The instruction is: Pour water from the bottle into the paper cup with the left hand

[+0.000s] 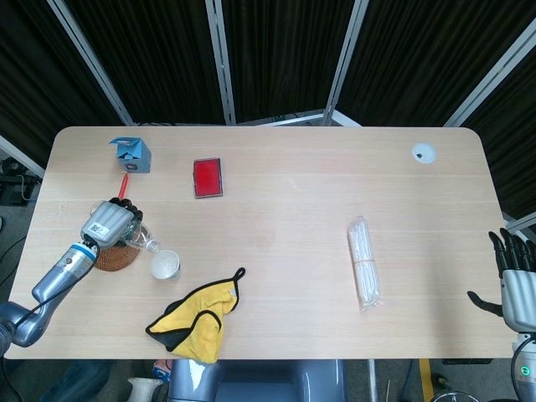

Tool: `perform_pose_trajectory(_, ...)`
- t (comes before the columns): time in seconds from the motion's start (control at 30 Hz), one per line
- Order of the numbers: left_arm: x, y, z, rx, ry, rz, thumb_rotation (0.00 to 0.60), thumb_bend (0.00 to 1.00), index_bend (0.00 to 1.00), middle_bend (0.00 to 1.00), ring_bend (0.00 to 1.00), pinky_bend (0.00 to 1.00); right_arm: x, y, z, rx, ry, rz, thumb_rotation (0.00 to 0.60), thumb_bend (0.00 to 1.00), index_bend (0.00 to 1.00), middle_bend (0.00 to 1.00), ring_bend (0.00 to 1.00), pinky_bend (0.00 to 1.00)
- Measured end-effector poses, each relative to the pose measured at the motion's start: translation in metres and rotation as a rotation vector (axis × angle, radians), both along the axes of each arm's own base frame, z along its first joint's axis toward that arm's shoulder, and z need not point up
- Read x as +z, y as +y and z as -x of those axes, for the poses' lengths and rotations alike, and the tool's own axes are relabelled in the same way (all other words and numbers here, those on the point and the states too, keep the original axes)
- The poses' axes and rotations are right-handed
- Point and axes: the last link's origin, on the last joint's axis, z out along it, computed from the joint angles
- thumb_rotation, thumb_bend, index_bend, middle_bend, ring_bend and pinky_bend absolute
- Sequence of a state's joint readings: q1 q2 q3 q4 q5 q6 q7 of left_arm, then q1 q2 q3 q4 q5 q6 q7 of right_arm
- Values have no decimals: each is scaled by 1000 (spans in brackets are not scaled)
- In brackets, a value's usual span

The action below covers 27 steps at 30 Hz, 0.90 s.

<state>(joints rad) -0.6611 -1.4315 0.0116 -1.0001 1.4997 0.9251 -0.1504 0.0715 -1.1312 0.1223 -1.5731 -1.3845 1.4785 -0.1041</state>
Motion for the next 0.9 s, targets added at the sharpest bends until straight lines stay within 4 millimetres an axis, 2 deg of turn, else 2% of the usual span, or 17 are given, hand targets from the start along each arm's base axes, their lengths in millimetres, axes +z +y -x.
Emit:
perform_pose_trajectory(0.27, 7, 12, -8, 208, -388, -3, 600, 485, 614, 440, 270, 322, -2, -1, 0, 0, 7, -5, 600, 0, 0, 0, 0, 0)
perform_pose_trajectory(0.43, 2, 21, -19, 325, -666, 4, 600, 473, 615, 441, 270, 322, -3, -2, 0, -3, 13, -9, 600, 0, 0, 0, 0, 0)
perform_pose_trajectory(0.6, -18, 29, -36, 415, -884, 36, 600, 468, 615, 440, 270, 320, -3, -3, 1, -9, 17, -7, 600, 0, 0, 0, 0, 0)
perform_pose_trajectory(0.9, -57, 35, -52, 533, -1085, 81, 600, 446, 610, 437, 270, 318, -4, -5, 5, -25, 25, -6, 600, 0, 0, 0, 0, 0)
